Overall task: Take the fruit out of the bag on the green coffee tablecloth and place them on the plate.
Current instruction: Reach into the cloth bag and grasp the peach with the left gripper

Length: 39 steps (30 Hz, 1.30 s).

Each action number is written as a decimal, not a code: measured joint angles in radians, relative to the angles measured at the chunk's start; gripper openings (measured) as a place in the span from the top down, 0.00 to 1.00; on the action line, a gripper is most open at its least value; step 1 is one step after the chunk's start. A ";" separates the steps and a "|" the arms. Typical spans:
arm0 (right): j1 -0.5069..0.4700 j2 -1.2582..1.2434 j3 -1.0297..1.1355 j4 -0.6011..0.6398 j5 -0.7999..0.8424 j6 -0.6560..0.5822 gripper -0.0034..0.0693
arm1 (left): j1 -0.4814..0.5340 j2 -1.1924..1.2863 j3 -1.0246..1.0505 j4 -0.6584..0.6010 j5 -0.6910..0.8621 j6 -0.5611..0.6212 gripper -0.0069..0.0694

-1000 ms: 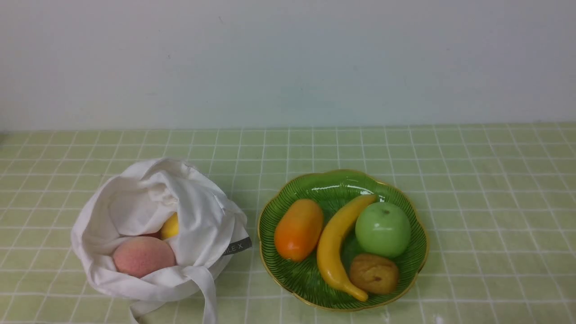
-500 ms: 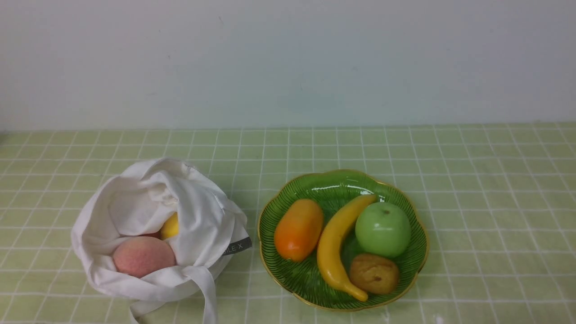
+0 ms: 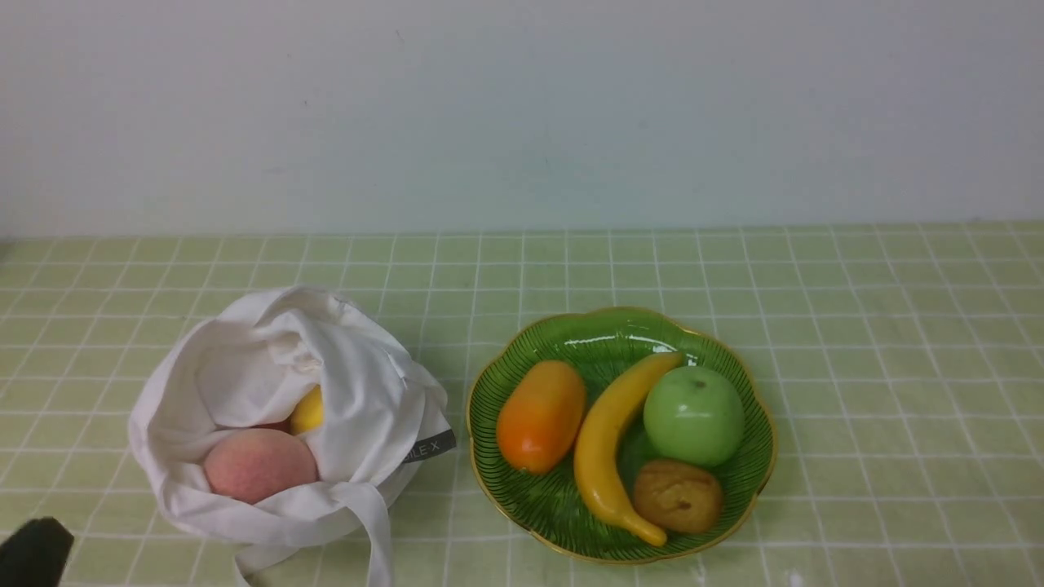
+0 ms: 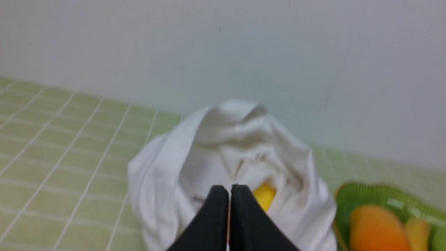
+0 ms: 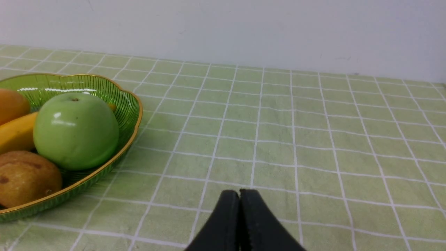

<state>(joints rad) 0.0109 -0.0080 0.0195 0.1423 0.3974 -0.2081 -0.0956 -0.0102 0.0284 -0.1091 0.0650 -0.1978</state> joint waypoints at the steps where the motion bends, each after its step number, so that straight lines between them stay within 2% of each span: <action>1: 0.000 0.000 0.000 0.000 0.000 0.000 0.97 | 0.000 0.000 0.000 -0.009 -0.065 -0.009 0.92; 2: 0.000 0.000 0.000 0.000 0.000 0.000 0.97 | 0.000 0.000 0.000 -0.009 -0.087 -0.011 0.92; 6: 0.000 0.000 0.000 0.000 0.000 0.000 0.97 | 0.000 0.000 -0.008 -0.014 -0.343 -0.047 0.92; 9: 0.000 0.000 0.000 0.000 0.000 0.000 0.97 | 0.000 0.004 -0.084 -0.016 -0.336 -0.069 0.92; 13: 0.000 0.000 0.000 0.000 0.000 0.000 0.97 | 0.000 0.100 -0.334 0.015 -0.013 -0.073 0.92; 14: 0.000 0.000 0.000 0.000 0.000 0.000 0.97 | 0.000 0.188 -0.443 0.028 0.176 -0.073 0.92; 15: 0.000 0.000 0.000 0.000 0.000 0.000 0.97 | 0.000 0.199 -0.469 0.030 0.226 -0.073 0.92; 17: 0.000 0.000 0.000 0.000 0.000 0.000 0.97 | 0.000 0.381 -0.630 0.037 0.541 -0.069 0.92; 18: 0.000 0.000 0.000 0.000 0.000 0.000 0.97 | 0.000 0.396 -0.652 0.037 0.589 -0.066 0.92; 20: 0.000 0.000 0.000 0.000 0.000 0.000 0.97 | 0.000 0.576 -0.764 0.038 0.828 -0.024 0.92; 21: 0.000 0.000 0.000 0.000 0.000 0.000 0.97 | 0.000 0.591 -0.773 0.038 0.847 -0.018 0.92; 22: 0.000 0.000 0.000 0.000 0.000 0.000 0.97 | 0.000 0.738 -0.856 0.040 0.992 0.052 0.92; 25: 0.000 0.000 0.000 0.000 0.000 0.000 0.97 | 0.000 0.884 -0.910 0.040 1.067 0.139 0.92; 26: 0.000 0.000 0.000 0.000 0.000 0.000 0.97 | 0.000 0.987 -0.947 0.037 1.082 0.223 0.92; 28: 0.000 0.000 0.000 0.000 0.000 0.000 0.97 | 0.000 1.027 -0.962 0.032 1.082 0.257 0.92; 33: 0.000 0.000 0.000 0.000 0.000 0.000 0.97 | 0.000 1.222 -1.025 -0.041 1.038 0.459 0.92; 34: 0.000 0.000 0.000 0.000 0.000 0.000 0.97 | 0.000 1.222 -1.025 -0.041 1.038 0.459 0.92; 37: 0.000 0.000 0.000 0.000 0.000 0.000 0.97 | -0.009 1.284 -1.030 -0.090 0.994 0.621 0.92; 38: 0.000 0.000 0.000 0.000 0.000 0.000 0.97 | -0.010 1.294 -1.030 -0.100 0.991 0.631 0.92; 39: 0.000 0.000 0.000 0.000 0.000 0.000 0.97 | -0.018 1.317 -1.030 -0.123 0.958 0.720 0.91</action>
<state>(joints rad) 0.0109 -0.0080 0.0195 0.1423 0.3974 -0.2081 -0.1140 1.3068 -1.0017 -0.2325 1.0226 0.5224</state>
